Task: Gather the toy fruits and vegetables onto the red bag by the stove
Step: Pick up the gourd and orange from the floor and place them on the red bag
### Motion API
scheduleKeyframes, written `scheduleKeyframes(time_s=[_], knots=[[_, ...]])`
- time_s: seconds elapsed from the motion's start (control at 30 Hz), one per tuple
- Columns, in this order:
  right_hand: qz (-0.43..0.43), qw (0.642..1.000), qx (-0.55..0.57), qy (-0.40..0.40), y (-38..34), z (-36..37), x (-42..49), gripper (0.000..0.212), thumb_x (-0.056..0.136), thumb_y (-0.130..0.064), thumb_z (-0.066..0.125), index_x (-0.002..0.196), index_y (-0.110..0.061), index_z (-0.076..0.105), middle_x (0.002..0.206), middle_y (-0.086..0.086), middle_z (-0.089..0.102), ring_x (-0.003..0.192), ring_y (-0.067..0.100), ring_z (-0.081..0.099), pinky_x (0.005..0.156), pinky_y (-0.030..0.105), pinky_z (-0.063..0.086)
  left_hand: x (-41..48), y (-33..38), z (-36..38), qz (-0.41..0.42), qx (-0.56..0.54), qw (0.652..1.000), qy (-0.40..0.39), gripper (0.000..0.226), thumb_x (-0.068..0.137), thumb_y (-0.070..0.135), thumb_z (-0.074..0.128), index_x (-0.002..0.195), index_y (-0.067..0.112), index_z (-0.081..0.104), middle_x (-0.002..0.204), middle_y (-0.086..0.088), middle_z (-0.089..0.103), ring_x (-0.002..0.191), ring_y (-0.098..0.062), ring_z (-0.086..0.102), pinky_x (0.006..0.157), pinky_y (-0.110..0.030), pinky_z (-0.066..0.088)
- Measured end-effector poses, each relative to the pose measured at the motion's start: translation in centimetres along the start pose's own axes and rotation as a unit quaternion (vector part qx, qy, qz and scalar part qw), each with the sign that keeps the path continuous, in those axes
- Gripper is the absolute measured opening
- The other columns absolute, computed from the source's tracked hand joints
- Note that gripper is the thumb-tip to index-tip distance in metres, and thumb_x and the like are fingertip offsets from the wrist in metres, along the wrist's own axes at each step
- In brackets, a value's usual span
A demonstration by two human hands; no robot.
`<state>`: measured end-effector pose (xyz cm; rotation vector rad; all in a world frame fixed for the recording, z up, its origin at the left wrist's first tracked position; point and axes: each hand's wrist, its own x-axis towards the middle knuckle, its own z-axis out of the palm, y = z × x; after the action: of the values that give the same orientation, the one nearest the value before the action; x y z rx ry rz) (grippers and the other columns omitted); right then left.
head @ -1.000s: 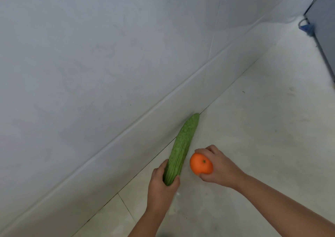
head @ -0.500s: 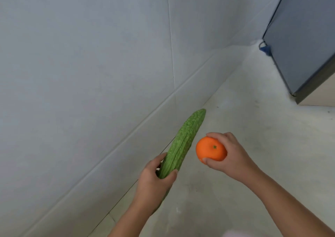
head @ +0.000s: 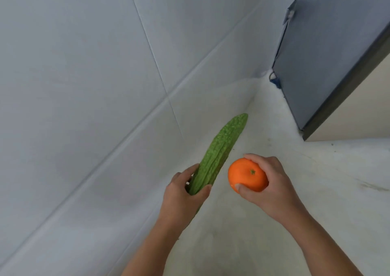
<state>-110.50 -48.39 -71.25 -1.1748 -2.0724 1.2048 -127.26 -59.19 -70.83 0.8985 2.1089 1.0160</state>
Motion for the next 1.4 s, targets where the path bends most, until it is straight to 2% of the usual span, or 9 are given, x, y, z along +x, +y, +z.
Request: scheduleKeyframes(time_s=[0.17, 0.33, 0.47, 0.6, 0.73, 0.87, 0.97, 1.27, 1.4], knots=[[0.007, 1.0, 0.002, 0.022, -7.8, -5.1, -0.2, 0.064, 0.064, -0.021, 0.079, 0.11, -0.047, 0.043, 0.109, -0.006, 0.041, 0.095, -0.01, 0.044, 0.067, -0.001, 0.036, -2.1, 7.6, -3.0, -0.002, -0.002, 1.0, 0.016, 0.05, 0.076, 0.026, 0.072, 0.122, 0.036, 0.053, 0.095, 0.013, 0.055, 0.078, 0.0, 0.054, 0.065, -0.012, 0.045], [0.005, 0.999, 0.013, 0.044, -15.5, -10.2, -1.3, 0.066, 0.067, -0.025, 0.078, 0.114, -0.049, 0.038, 0.115, -0.009, 0.04, 0.094, 0.005, 0.045, 0.068, 0.009, 0.037, -5.7, 14.9, -5.2, -0.024, -0.038, 0.999, 0.025, 0.053, 0.075, 0.024, 0.073, 0.124, 0.034, 0.053, 0.098, 0.012, 0.057, 0.077, 0.0, 0.055, 0.069, -0.026, 0.053], [0.004, 0.998, 0.017, 0.056, -20.8, -14.1, -2.7, 0.07, 0.069, -0.029, 0.077, 0.123, -0.043, 0.034, 0.12, -0.011, 0.037, 0.101, 0.01, 0.043, 0.072, 0.018, 0.042, -8.9, 20.2, -6.7, -0.034, -0.055, 0.998, 0.026, 0.054, 0.075, 0.023, 0.072, 0.124, 0.033, 0.052, 0.099, 0.014, 0.056, 0.078, 0.002, 0.055, 0.069, -0.025, 0.053], [0.009, 0.996, 0.034, 0.082, -26.0, -18.4, -4.8, 0.07, 0.068, -0.029, 0.077, 0.123, -0.04, 0.035, 0.121, -0.012, 0.037, 0.102, 0.01, 0.043, 0.073, 0.025, 0.046, -12.5, 25.3, -8.6, -0.051, -0.083, 0.995, 0.031, 0.052, 0.076, 0.021, 0.071, 0.125, 0.032, 0.053, 0.099, 0.009, 0.06, 0.078, -0.002, 0.058, 0.059, -0.015, 0.05], [-0.015, 0.997, 0.023, 0.074, -30.0, -22.0, -7.3, 0.063, 0.068, -0.03, 0.077, 0.117, -0.038, 0.039, 0.117, -0.01, 0.039, 0.099, 0.012, 0.046, 0.071, 0.021, 0.046, -16.1, 29.7, -10.2, -0.044, -0.095, 0.994, 0.034, 0.049, 0.076, 0.02, 0.071, 0.121, 0.03, 0.054, 0.095, 0.009, 0.061, 0.074, 0.006, 0.056, 0.054, -0.008, 0.044], [-0.04, 0.997, 0.01, 0.059, -33.4, -25.0, -10.2, 0.063, 0.064, -0.052, 0.07, 0.118, -0.04, 0.039, 0.118, -0.011, 0.04, 0.1, 0.011, 0.047, 0.068, 0.016, 0.044, -20.0, 32.8, -11.3, -0.047, -0.104, 0.993, 0.034, 0.048, 0.076, 0.02, 0.071, 0.121, 0.03, 0.055, 0.093, 0.012, 0.062, 0.072, 0.008, 0.057, 0.053, -0.008, 0.045], [-0.034, 0.998, 0.014, 0.052, -35.1, -27.0, -12.1, 0.066, 0.06, -0.056, 0.072, 0.116, -0.043, 0.038, 0.117, -0.014, 0.039, 0.098, 0.01, 0.047, 0.067, 0.015, 0.044, -22.3, 34.3, -11.8, -0.053, -0.106, 0.993, 0.024, 0.05, 0.076, 0.023, 0.071, 0.122, 0.032, 0.054, 0.091, 0.014, 0.061, 0.07, 0.007, 0.058, 0.054, -0.013, 0.049], [-0.043, 0.997, 0.008, 0.063, -36.9, -30.7, -16.7, 0.059, 0.06, -0.05, 0.065, 0.113, -0.05, 0.038, 0.114, -0.029, 0.035, 0.101, 0.0, 0.046, 0.068, 0.014, 0.044, -25.6, 37.6, -12.8, -0.018, -0.105, 0.994, 0.017, 0.046, 0.076, 0.023, 0.072, 0.116, 0.037, 0.055, 0.085, 0.015, 0.062, 0.071, -0.001, 0.06, 0.054, -0.011, 0.047], [-0.029, 0.997, 0.014, 0.074, -37.3, -31.5, -17.4, 0.059, 0.061, -0.05, 0.066, 0.113, -0.051, 0.039, 0.117, -0.029, 0.036, 0.104, 0.0, 0.046, 0.067, 0.013, 0.045, -25.7, 38.3, -12.9, -0.006, -0.11, 0.994, 0.0, 0.047, 0.076, 0.022, 0.071, 0.119, 0.034, 0.056, 0.087, 0.014, 0.062, 0.074, -0.005, 0.062, 0.053, -0.011, 0.046]])
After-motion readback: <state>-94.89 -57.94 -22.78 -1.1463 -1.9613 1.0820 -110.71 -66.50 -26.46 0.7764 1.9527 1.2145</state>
